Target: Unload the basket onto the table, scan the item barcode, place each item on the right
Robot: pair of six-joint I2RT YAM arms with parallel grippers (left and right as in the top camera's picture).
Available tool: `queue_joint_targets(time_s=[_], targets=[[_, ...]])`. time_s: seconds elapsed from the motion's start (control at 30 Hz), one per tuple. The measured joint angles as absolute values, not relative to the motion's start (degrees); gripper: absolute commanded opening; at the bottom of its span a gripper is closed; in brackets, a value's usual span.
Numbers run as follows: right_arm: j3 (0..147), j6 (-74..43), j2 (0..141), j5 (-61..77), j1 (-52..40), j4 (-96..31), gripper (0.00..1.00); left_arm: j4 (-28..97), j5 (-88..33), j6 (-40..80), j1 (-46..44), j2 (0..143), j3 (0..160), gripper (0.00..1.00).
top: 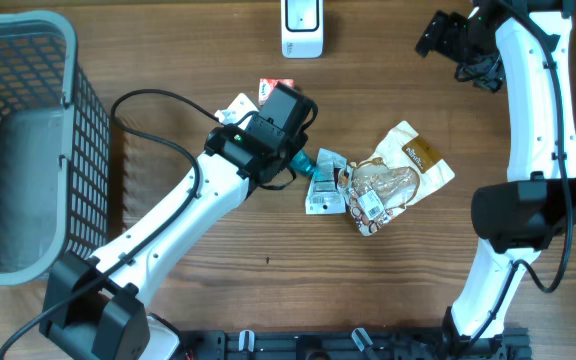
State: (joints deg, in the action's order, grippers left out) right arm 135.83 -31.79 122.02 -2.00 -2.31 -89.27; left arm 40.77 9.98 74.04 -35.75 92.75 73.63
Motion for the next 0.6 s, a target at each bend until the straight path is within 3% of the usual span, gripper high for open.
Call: queue_joint_targets(time_s=[0.6], targets=[[135.83, -31.79, 122.02, -2.0, -2.31, -89.27, 0.98, 37.1, 9.58, 74.04, -35.75, 92.75, 73.63, 0.49]])
